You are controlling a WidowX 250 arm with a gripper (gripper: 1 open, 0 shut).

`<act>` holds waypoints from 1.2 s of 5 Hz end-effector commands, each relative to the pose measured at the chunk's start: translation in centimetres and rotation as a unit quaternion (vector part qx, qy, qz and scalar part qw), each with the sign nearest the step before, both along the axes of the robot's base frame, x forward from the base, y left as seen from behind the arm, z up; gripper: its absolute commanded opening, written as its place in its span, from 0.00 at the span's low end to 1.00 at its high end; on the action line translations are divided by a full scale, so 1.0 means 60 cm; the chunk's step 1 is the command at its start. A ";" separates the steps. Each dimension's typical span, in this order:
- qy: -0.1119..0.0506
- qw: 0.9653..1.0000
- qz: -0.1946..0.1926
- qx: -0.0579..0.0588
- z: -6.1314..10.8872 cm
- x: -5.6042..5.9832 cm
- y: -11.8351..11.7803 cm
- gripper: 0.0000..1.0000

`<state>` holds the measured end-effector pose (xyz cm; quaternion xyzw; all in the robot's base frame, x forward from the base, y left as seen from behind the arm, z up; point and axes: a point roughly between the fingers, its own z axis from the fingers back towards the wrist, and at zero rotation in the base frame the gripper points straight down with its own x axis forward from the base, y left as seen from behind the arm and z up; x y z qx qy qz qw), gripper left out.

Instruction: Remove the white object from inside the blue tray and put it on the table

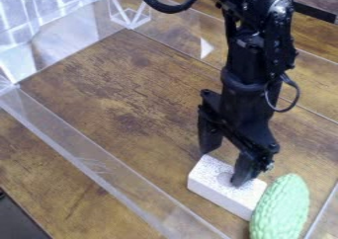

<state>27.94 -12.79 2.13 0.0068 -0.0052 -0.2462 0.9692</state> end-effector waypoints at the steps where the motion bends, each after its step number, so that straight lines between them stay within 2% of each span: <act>1: 0.050 0.998 0.002 0.023 -0.071 -0.012 0.017 1.00; 3: 0.051 0.999 -0.004 0.017 -0.078 -0.001 0.007 1.00; 5: 0.055 0.998 -0.005 0.016 -0.044 0.001 0.004 1.00; 6: 0.042 0.999 0.006 0.023 -0.018 0.005 0.012 1.00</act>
